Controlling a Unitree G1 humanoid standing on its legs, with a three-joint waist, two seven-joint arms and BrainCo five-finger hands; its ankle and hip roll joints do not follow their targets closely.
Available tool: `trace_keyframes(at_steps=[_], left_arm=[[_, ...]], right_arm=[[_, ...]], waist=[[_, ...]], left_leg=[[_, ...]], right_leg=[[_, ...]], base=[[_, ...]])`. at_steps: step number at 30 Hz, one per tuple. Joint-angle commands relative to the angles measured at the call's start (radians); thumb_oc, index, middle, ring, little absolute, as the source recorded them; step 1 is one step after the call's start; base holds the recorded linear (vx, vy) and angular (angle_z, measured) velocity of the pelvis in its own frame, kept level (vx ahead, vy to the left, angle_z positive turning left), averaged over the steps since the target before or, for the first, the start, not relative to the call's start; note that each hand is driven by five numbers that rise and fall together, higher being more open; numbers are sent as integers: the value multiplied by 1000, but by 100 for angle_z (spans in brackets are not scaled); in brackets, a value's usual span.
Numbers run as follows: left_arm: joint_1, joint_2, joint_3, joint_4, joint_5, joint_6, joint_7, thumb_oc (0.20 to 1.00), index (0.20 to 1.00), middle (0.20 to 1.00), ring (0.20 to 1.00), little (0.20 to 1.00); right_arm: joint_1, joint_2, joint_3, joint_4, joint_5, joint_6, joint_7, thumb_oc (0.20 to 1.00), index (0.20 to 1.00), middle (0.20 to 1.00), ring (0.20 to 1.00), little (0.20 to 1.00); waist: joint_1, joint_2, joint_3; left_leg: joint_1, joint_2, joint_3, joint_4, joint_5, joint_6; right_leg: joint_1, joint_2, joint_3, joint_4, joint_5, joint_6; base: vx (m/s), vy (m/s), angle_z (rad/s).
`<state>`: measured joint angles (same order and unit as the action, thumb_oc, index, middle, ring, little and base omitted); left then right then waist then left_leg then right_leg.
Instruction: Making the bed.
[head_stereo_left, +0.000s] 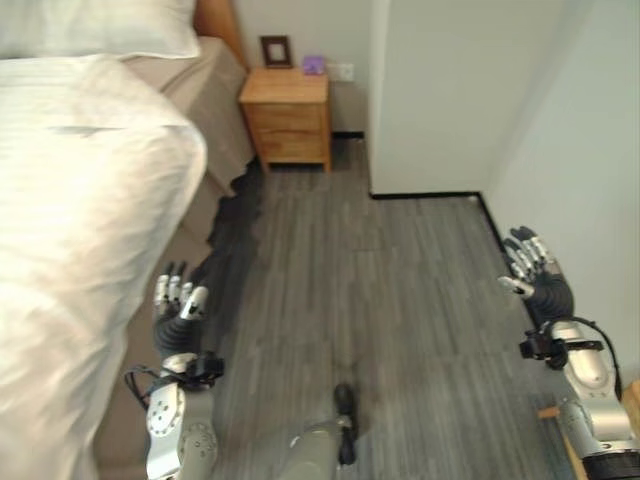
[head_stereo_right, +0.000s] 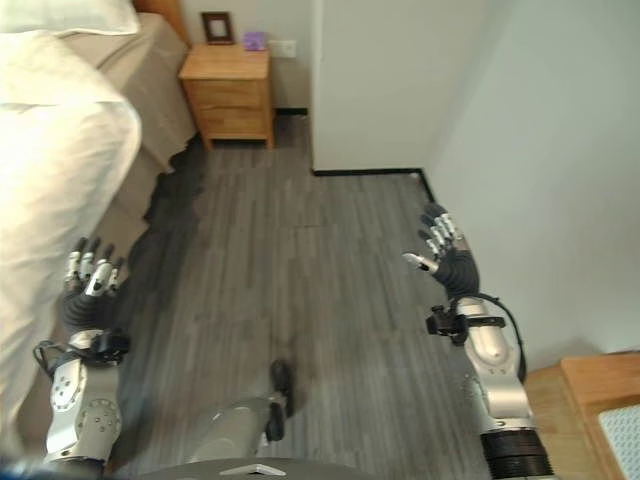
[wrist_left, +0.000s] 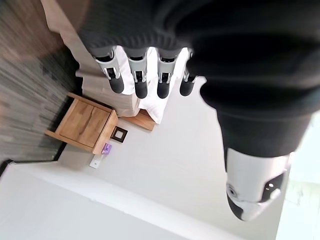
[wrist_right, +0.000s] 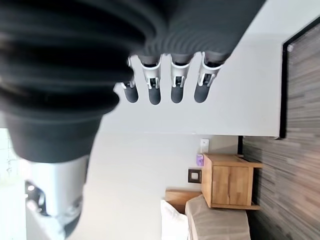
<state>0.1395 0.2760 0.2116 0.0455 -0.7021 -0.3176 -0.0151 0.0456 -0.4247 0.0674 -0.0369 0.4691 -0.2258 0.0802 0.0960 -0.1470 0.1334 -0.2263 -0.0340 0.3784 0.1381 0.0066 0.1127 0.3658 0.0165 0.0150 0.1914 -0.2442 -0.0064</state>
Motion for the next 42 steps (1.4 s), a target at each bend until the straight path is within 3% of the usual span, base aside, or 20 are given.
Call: trace_keyframes(at_steps=[1,3,5,6,9,11,13,17,20,21,22,24,27,29,34,36,37,40,41,42], left_arm=[[-59,74,-23,-77,23,-59,8,1000,1000,1000,1000,1000],[-74,83,-36,-79,20,-62,14,1000,1000,1000,1000,1000],[-87,92,-47,-74,30,-63,24,1000,1000,1000,1000,1000],[-96,93,-59,-83,11,-57,10,1000,1000,1000,1000,1000],[-106,85,-79,-84,-27,-52,-17,1000,1000,1000,1000,1000],[-110,81,-98,-72,-29,-48,-33,1000,1000,1000,1000,1000],[-113,88,-112,-59,-27,-51,-54,1000,1000,1000,1000,1000],[-102,76,-116,-45,0,-42,-60,1000,1000,1000,1000,1000],[-122,41,-136,-24,-36,-38,-60,1000,1000,1000,1000,1000],[-122,42,-136,-24,-36,-38,-60,1000,1000,1000,1000,1000],[-131,32,-150,-30,-55,-31,-65,1000,1000,1000,1000,1000],[-134,38,-165,-31,-59,-31,-58,1000,1000,1000,1000,1000],[-145,32,-170,-26,-68,-29,-60,1000,1000,1000,1000,1000],[-136,30,-181,-15,-69,-24,-69,1000,1000,1000,1000,1000],[-106,17,-167,-9,-56,-25,-73,1000,1000,1000,1000,1000],[-99,11,-163,-9,-51,-26,-72,1000,1000,1000,1000,1000],[-93,11,-158,-7,-32,-23,-63,1000,1000,1000,1000,1000],[-91,23,-145,-21,-11,-32,-49,1000,1000,1000,1000,1000],[-88,25,-143,-27,-8,-32,-45,1000,1000,1000,1000,1000],[-94,29,-144,-22,1,-33,-24,1000,1000,1000,1000,1000]], right_arm=[[-56,19,-71,-58,-6,-39,33,1000,1000,1000,1000,1000],[-68,17,-49,-49,-30,-34,29,1000,1000,1000,1000,1000],[-71,22,-40,-50,-32,-32,28,1000,1000,1000,1000,1000],[-66,23,-38,-48,-15,-24,43,1000,1000,1000,1000,1000],[-57,14,-42,-44,-6,-25,49,1000,1000,1000,1000,1000],[-45,9,-42,-34,0,-28,50,1000,1000,1000,1000,1000],[-16,-10,-44,-47,-11,-19,71,1000,1000,1000,1000,1000],[11,-26,-62,-63,-1,-7,94,1000,1000,1000,1000,1000],[-11,-46,-51,-48,14,-16,95,1000,1000,1000,1000,1000],[-12,-45,-51,-48,14,-16,95,1000,1000,1000,1000,1000],[-15,-58,-56,-58,59,-30,107,1000,1000,1000,1000,1000],[-14,-70,-52,-48,48,-33,79,1000,1000,1000,1000,1000],[-19,-81,-54,-45,28,-31,60,1000,1000,1000,1000,1000],[-5,-85,-67,-59,43,-35,74,1000,1000,1000,1000,1000],[2,-87,-48,-50,-19,-37,83,1000,1000,1000,1000,1000],[4,-85,-47,-50,-27,-34,82,1000,1000,1000,1000,1000],[5,-75,-45,-47,-38,-24,82,1000,1000,1000,1000,1000],[-13,-67,-18,-44,-48,-15,87,1000,1000,1000,1000,1000],[-21,-64,-10,-44,-54,-11,89,1000,1000,1000,1000,1000],[-36,-55,7,-38,-76,-10,80,1000,1000,1000,1000,1000]], waist=[[46,21,-6],[16,55,18],[-21,107,39],[-54,131,48],[-82,145,44],[-113,135,44],[-148,115,39],[-167,101,23],[-178,104,21],[-181,101,18],[-171,63,43],[-151,41,78],[-136,43,90],[-122,51,80],[-77,89,63],[-74,90,57],[-89,97,19],[-66,83,3],[-58,71,-15],[-42,37,-28]], left_leg=[[46,25,-48,-43,67,-59],[136,26,-65,-60,39,-39],[232,41,-117,-106,23,-30],[324,41,-169,-141,2,-37],[368,41,-224,-148,-21,-55],[432,31,-293,-156,-80,-80],[495,46,-364,-184,-117,-116],[552,95,-413,-158,-142,-144],[453,172,-411,159,-3,-178],[445,169,-415,162,0,-179],[271,182,-393,520,74,-152],[153,193,-338,621,72,-136],[77,220,-271,580,76,-155],[18,202,-213,386,88,-169],[-3,91,-155,-61,187,-163],[6,87,-119,-94,197,-162],[52,92,48,-119,180,-155],[45,95,82,-84,172,-130],[60,76,70,-84,120,-118],[85,51,82,-66,73,-84]], right_leg=[[-106,-100,-24,211,426,196],[-212,-106,-40,367,465,199],[-365,-80,-50,493,384,165],[-456,-94,-78,444,281,127],[-505,-91,-60,315,242,109],[-505,-101,11,53,242,122],[-527,-105,173,-184,334,176],[-531,-99,178,-152,379,185],[-481,-61,142,-125,366,132],[-485,-65,141,-127,370,131],[-402,-68,100,-165,359,77],[-339,-59,86,-174,326,38],[-288,-52,80,-178,298,20],[-236,-46,65,-195,256,13],[-137,15,76,-202,182,13],[-113,19,75,-207,171,13],[-71,35,55,-207,131,9],[-49,27,62,-187,98,6],[-37,8,54,-164,73,25],[-57,-29,21,-17,169,101]], base=[[336,127,-17],[503,182,23],[628,134,70],[566,43,73],[517,-73,88],[748,-210,122],[673,-224,116],[446,-237,116],[381,-327,32],[327,-534,33],[293,-533,46],[311,-488,46],[272,-147,-3],[440,-72,14],[438,-3,18],[439,5,-9],[574,14,-1],[390,38,-12],[612,135,-51],[477,124,-41]])
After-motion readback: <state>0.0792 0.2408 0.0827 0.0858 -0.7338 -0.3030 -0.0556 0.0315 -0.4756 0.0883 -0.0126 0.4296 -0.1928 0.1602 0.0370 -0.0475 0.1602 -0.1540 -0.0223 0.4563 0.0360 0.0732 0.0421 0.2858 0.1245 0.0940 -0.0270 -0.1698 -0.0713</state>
